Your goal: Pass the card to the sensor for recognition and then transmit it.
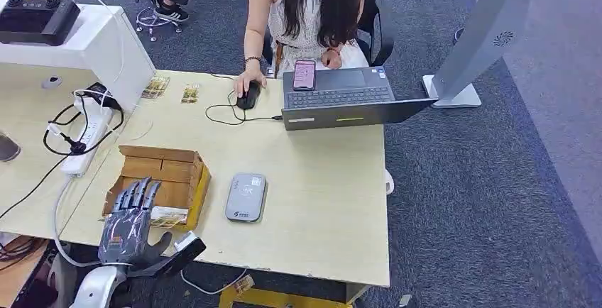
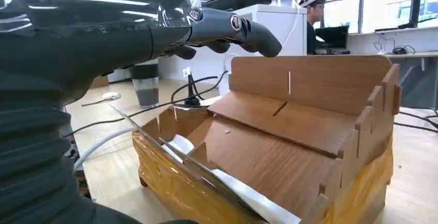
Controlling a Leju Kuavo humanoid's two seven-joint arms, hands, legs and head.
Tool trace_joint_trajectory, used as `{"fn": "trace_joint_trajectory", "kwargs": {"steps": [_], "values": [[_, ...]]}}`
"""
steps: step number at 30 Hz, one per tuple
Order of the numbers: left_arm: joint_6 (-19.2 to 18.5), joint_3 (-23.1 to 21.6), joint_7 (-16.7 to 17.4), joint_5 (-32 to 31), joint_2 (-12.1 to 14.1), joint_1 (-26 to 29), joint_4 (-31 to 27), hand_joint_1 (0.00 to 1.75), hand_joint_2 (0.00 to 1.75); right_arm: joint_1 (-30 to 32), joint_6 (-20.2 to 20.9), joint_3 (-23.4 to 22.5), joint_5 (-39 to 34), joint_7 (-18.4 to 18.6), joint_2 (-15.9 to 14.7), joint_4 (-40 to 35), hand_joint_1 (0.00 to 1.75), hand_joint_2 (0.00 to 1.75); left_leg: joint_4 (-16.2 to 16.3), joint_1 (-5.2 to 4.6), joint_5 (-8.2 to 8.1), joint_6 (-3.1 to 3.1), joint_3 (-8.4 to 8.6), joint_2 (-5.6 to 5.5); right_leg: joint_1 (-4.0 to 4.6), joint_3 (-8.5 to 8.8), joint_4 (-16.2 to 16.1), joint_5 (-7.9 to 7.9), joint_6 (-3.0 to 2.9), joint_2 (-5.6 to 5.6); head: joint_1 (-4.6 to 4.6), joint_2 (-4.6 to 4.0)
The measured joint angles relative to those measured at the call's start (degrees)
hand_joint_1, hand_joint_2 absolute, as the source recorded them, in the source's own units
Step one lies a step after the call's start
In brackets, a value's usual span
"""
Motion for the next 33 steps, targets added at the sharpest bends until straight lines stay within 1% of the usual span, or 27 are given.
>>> {"fn": "trace_joint_trajectory", "kwargs": {"steps": [4,7,21,23,27,33], "values": [[-0.3,0.0,0.0,-0.2,-0.2,0.0,0.0,1.75,1.75,0.0,0.1,-0.1,0.0,-0.2,0.0,0.0,0.00,1.75,0.0,0.00,0.00,0.00,0.00,0.00,0.00,0.00,0.0,0.00,0.00,0.00,0.02,0.00],[-1.4,0.0,0.1,0.2,-0.4,0.0,0.0,1.75,1.75,0.0,0.3,-0.2,0.2,-0.3,0.0,0.0,0.00,1.75,0.0,0.00,0.00,0.00,0.00,0.00,0.00,0.00,0.0,0.00,0.00,0.00,0.00,0.00],[-2.5,0.7,-0.7,1.9,-0.5,0.1,-0.1,1.75,1.75,0.1,0.9,-0.5,0.5,-0.3,0.0,-0.1,0.00,1.75,0.0,0.00,0.00,0.00,0.00,0.00,0.00,0.00,0.0,0.00,-0.01,0.00,0.00,0.00],[-2.2,0.8,-0.7,1.9,-0.5,0.1,-0.1,1.75,1.75,0.1,0.9,-0.5,0.5,-0.3,0.0,-0.1,0.00,1.75,0.0,0.00,0.00,0.00,0.00,0.01,0.00,0.00,0.0,-0.01,-0.01,0.00,0.00,0.00],[0.2,1.2,-0.7,1.2,-0.8,0.1,-0.1,1.75,1.75,0.1,0.7,-0.5,0.5,-0.3,0.0,-0.1,0.00,1.75,0.0,0.00,0.00,0.00,0.00,-0.01,0.00,0.00,0.0,-0.01,-0.01,-0.01,0.00,0.00],[0.5,1.6,-0.7,1.0,-1.1,0.1,-0.1,1.75,1.75,0.1,0.7,-0.5,0.6,-0.3,0.0,-0.1,0.00,1.75,0.0,0.00,0.00,0.00,0.00,-0.01,0.00,0.00,0.0,-0.01,-0.01,-0.01,0.00,0.00]]}}
